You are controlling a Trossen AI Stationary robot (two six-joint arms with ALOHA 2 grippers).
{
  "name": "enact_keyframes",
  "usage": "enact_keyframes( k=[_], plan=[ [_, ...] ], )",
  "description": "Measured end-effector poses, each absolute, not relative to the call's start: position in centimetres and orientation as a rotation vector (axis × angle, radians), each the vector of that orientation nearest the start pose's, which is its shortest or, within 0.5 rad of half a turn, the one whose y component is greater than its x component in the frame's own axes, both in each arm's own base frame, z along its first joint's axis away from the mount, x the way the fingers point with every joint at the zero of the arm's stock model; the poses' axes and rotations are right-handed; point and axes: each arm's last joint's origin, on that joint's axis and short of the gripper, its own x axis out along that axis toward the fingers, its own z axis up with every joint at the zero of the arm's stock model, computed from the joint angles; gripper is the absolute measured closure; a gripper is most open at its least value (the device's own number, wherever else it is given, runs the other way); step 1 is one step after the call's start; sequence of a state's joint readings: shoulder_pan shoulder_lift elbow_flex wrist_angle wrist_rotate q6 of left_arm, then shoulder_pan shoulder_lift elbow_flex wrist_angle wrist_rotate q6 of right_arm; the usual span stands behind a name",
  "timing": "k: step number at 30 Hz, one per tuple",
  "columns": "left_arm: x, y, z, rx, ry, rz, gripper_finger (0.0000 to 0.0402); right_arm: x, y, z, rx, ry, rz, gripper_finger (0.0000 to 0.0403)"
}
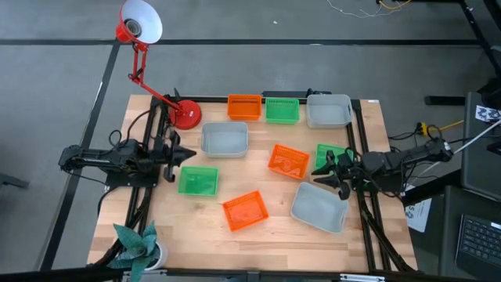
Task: Stack baskets by color
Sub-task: Stack the right green bin on the top green bin
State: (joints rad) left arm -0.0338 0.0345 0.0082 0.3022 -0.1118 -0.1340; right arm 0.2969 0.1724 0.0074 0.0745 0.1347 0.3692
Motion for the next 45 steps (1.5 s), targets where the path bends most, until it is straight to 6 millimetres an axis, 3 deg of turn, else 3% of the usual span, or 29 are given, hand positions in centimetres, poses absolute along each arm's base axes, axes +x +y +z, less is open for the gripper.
enact_keyframes(
  k=[3,8,13,17,22,27,31,34,39,45],
  plan=[
    [9.6,-0.3,19.2,-0.132,-0.27,-0.026,0.0401,10.8,3.4,16.7,0.351,0.052,0.192,0.0272],
    [9.6,-0.4,19.0,-0.13,-0.244,-0.065,0.0401,11.2,4.2,18.0,0.189,-0.104,0.267,0.0272],
    [9.8,-0.2,18.4,-0.128,-0.182,0.005,0.0401,11.4,3.5,20.8,0.212,-0.19,0.009,0.0272],
    [9.8,-0.1,18.1,-0.13,-0.161,0.039,0.0401,11.5,3.1,25.4,0.143,-0.044,-0.055,0.0272],
    [9.9,-0.1,17.8,-0.128,-0.13,0.042,0.0401,9.7,1.8,32.0,0.183,0.163,-0.239,0.0272],
    [9.8,-0.1,17.9,-0.136,-0.133,0.045,0.0401,7.2,0.8,35.7,0.234,0.385,-0.33,0.0272],
    [9.8,0.0,18.0,-0.116,-0.149,0.06,0.0401,6.1,0.4,36.2,0.317,0.522,-0.41,0.0272],
    [9.8,0.1,18.0,-0.07,-0.148,0.111,0.0401,5.8,0.5,35.4,0.371,0.642,-0.401,0.0272],
    [9.7,0.5,18.0,-0.059,-0.149,0.254,0.0401,6.6,1.5,33.6,0.604,0.879,-0.318,0.0272],
    [9.7,0.8,17.9,-0.044,-0.138,0.358,0.0401,8.4,1.9,31.0,0.557,0.989,-0.423,0.0272]
  ],
)
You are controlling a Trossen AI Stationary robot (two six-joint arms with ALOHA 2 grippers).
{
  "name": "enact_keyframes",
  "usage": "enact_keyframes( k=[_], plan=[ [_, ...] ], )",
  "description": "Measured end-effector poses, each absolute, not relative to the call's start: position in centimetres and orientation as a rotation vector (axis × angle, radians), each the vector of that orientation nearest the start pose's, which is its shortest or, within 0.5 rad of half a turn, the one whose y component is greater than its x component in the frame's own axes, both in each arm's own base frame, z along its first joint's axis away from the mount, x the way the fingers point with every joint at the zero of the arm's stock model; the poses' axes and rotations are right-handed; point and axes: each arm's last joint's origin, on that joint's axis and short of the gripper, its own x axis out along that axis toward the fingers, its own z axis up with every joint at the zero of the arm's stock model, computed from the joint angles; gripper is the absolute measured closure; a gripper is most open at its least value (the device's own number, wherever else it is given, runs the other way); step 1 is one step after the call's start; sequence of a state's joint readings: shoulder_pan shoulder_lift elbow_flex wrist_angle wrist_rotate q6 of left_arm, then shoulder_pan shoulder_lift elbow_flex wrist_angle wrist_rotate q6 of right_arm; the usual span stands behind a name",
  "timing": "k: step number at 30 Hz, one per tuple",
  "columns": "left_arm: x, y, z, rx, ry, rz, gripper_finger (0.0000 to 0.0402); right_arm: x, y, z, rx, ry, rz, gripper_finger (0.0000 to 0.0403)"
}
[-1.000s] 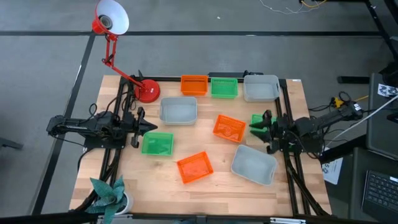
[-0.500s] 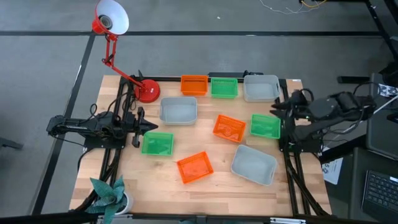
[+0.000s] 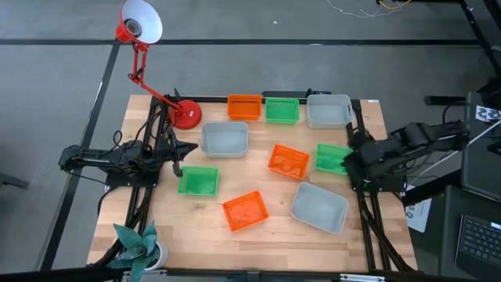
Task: Stack baskets by color
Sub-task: Stack the right green bin on the top green bin
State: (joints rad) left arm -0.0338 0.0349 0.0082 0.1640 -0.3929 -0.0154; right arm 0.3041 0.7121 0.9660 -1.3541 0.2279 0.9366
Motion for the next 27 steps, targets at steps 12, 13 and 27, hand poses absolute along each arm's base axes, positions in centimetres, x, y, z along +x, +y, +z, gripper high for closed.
enact_keyframes(
  k=[12,13,27],
  plan=[
    [9.6,0.8,18.0,-0.072,-0.151,0.358,0.0401,13.1,-0.6,27.5,0.389,1.227,-0.681,0.0272],
    [9.6,0.8,18.0,-0.072,-0.151,0.358,0.0401,13.6,-0.9,27.2,0.383,1.253,-0.665,0.0272],
    [9.7,0.8,17.8,-0.044,-0.131,0.361,0.0401,17.8,-2.5,23.5,0.203,1.611,-0.324,0.0272]
  ],
)
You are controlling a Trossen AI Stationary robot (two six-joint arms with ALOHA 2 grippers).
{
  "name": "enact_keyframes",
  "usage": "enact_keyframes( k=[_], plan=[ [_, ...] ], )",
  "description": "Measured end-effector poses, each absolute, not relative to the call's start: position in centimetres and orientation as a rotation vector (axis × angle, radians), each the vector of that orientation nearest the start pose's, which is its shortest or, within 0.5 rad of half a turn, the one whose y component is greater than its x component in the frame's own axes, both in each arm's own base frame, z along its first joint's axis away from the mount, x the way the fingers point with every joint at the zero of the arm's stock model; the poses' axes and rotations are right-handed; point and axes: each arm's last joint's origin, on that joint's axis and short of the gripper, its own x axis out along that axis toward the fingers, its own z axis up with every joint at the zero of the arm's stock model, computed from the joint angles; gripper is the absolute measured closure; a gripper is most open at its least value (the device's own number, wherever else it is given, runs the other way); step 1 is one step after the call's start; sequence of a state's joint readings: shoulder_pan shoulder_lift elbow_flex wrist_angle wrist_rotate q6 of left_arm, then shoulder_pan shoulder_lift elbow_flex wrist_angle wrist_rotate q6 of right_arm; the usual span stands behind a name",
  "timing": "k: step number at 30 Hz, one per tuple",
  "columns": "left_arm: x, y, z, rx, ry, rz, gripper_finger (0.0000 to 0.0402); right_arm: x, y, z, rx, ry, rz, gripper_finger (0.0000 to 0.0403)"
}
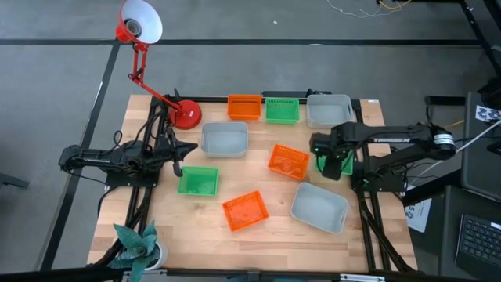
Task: Stack baskets by color
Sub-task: Stack the right green bin on the top green bin
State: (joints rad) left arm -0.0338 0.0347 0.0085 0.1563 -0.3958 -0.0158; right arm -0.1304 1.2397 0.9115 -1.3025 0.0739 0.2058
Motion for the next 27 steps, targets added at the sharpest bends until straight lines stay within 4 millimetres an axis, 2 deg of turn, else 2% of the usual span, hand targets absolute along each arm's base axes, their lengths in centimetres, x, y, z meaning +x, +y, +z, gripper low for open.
enact_keyframes(
  k=[4,10,13,17,22,27],
  plan=[
    [9.7,0.8,17.6,-0.038,-0.105,0.361,0.0401,18.0,-2.5,22.4,0.233,1.657,-0.332,0.0272],
    [9.7,0.8,17.4,-0.033,-0.087,0.361,0.0401,16.6,-2.2,19.5,0.263,1.759,-0.315,0.0272],
    [9.7,0.8,17.4,-0.02,-0.084,0.362,0.0401,16.0,-2.2,18.8,0.262,1.793,-0.318,0.0272],
    [9.7,0.8,17.4,-0.008,-0.082,0.362,0.0401,15.9,-2.2,18.7,0.261,1.795,-0.319,0.0272],
    [9.7,0.8,17.4,-0.006,-0.082,0.362,0.0401,16.6,-2.3,19.7,0.259,1.751,-0.319,0.0272],
    [9.7,0.8,17.4,-0.005,-0.082,0.362,0.0401,17.7,-2.4,20.2,0.308,1.648,-0.373,0.0272]
  ],
)
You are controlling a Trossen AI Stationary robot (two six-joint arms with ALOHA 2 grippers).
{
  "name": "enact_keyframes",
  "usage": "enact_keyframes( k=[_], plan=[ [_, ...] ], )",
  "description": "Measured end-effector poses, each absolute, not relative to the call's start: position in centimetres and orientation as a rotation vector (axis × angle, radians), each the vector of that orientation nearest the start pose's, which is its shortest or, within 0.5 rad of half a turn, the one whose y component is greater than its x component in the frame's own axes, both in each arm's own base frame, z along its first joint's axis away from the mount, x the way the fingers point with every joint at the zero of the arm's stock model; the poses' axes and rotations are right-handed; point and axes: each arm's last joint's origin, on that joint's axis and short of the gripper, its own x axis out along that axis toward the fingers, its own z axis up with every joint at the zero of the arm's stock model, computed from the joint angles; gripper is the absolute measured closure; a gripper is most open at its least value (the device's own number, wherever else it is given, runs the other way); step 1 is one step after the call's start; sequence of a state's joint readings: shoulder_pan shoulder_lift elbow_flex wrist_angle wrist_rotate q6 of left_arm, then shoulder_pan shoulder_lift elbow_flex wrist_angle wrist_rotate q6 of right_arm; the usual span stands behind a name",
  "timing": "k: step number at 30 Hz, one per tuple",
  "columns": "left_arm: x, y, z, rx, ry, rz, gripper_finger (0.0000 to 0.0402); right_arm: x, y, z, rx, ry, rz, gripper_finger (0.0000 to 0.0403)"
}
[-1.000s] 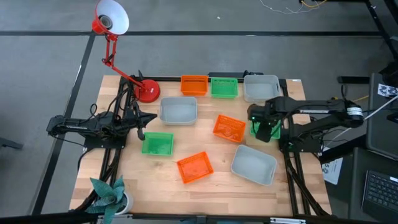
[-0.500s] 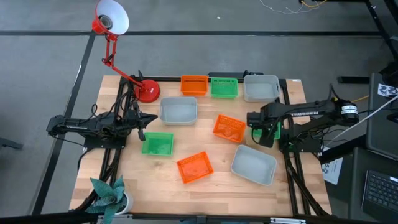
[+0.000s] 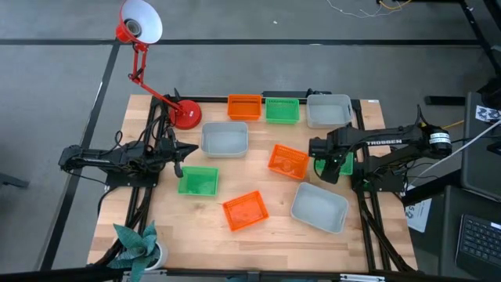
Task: Stack baskets by color
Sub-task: Stack the right green bin on the top green bin
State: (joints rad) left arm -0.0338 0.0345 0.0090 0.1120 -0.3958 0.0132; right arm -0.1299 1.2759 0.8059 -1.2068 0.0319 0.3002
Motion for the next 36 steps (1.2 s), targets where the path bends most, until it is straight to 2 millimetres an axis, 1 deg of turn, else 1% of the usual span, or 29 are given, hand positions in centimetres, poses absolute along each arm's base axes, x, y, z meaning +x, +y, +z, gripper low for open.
enact_keyframes(
  k=[3,10,17,21,26,36],
  plan=[
    [9.7,0.8,17.4,0.017,-0.078,0.363,0.0401,18.1,-2.4,20.2,0.313,1.601,-0.372,0.0272],
    [9.7,0.8,17.4,0.046,-0.073,0.364,0.0401,18.1,-2.4,20.2,0.335,1.608,-0.39,0.0272],
    [9.7,0.8,17.5,0.106,-0.062,0.367,0.0401,18.9,-2.5,21.5,0.32,1.548,-0.372,0.0272],
    [9.7,0.8,17.4,0.1,-0.063,0.367,0.0401,19.4,-2.6,22.2,0.317,1.513,-0.363,0.0272],
    [9.7,0.8,17.5,0.096,-0.064,0.366,0.0401,19.8,-2.6,22.2,0.318,1.47,-0.356,0.0272],
    [9.7,0.8,17.4,0.095,-0.058,0.366,0.0401,19.8,-2.4,22.2,0.368,1.476,-0.301,0.0272]
  ],
)
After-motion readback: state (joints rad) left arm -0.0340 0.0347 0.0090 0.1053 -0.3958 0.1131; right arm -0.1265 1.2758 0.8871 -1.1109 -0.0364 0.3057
